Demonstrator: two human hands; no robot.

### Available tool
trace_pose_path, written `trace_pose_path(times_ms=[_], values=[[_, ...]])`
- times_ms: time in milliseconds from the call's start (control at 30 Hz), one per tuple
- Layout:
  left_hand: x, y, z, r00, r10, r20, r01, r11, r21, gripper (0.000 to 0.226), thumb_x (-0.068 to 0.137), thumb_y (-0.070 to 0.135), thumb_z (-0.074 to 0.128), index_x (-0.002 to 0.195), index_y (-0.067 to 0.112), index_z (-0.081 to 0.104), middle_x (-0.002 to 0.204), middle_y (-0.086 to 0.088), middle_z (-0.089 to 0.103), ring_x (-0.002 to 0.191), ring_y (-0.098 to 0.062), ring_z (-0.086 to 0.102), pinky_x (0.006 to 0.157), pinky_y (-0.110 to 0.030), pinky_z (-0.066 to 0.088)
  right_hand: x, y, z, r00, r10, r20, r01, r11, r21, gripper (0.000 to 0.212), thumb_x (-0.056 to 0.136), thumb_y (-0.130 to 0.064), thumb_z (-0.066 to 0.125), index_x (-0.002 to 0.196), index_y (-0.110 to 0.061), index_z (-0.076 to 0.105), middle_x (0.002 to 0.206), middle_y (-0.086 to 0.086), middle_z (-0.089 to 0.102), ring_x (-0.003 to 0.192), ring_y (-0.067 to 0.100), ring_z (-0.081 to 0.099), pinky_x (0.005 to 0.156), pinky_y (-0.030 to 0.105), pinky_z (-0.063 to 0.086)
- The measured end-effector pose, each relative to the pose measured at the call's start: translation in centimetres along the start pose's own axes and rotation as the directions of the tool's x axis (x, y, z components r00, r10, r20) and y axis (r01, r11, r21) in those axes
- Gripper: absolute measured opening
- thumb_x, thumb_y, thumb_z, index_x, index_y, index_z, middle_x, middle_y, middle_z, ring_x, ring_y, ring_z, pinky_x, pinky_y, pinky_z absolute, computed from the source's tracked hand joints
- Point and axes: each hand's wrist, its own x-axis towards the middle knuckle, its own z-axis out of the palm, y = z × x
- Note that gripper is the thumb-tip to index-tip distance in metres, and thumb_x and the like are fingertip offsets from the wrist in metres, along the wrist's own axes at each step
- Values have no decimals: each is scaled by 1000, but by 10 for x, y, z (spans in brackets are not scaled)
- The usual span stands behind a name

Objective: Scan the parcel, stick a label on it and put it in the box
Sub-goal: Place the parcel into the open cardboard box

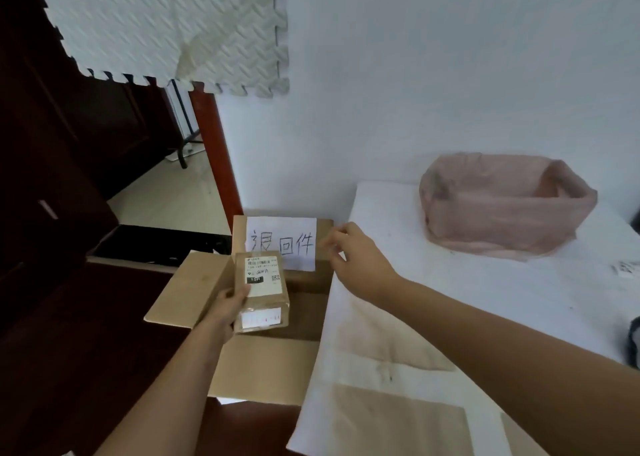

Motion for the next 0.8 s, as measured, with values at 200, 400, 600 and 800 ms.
trace_pose_path(times_ms=[200, 400, 600, 800], values=[[62, -23, 23, 992, -115, -48, 118, 991, 57, 55, 94, 21, 62, 139, 5, 36, 121, -27, 59, 91, -41, 65, 71, -50, 56, 32, 17, 17, 999, -2, 43, 3, 1000, -21, 24, 96, -10, 46, 111, -14, 64, 129, 0, 49, 115, 15, 55, 89, 17, 38], [99, -43, 53, 991, -124, -54, 129, 985, 112, 41, 99, 7, 50, 138, -5, 42, 126, -32, 56, 102, -41, 60, 82, -48, 49, 46, 34, 20, 998, 23, 58, -21, 999, -42, 27, 96, -10, 43, 112, -15, 64, 130, -2, 49, 109, 15, 56, 87, 20, 44], [126, -78, 53, 969, -183, -166, 219, 947, 236, 31, 94, -6, 40, 119, 1, 55, 111, -24, 61, 96, -42, 64, 80, -59, 56, 45, 40, 24, 997, 18, 76, -15, 999, -35, 27, 97, -12, 42, 112, -17, 64, 129, -4, 48, 108, 15, 56, 87, 23, 46], [106, -65, 52, 948, -49, -314, 194, 872, 450, 41, 87, 3, 55, 126, 10, 62, 129, -22, 49, 94, -35, 57, 74, -39, 56, 40, 43, 24, 996, 36, 79, -34, 999, -28, 27, 97, -13, 41, 111, -16, 64, 131, -2, 47, 110, 15, 55, 86, 20, 40]])
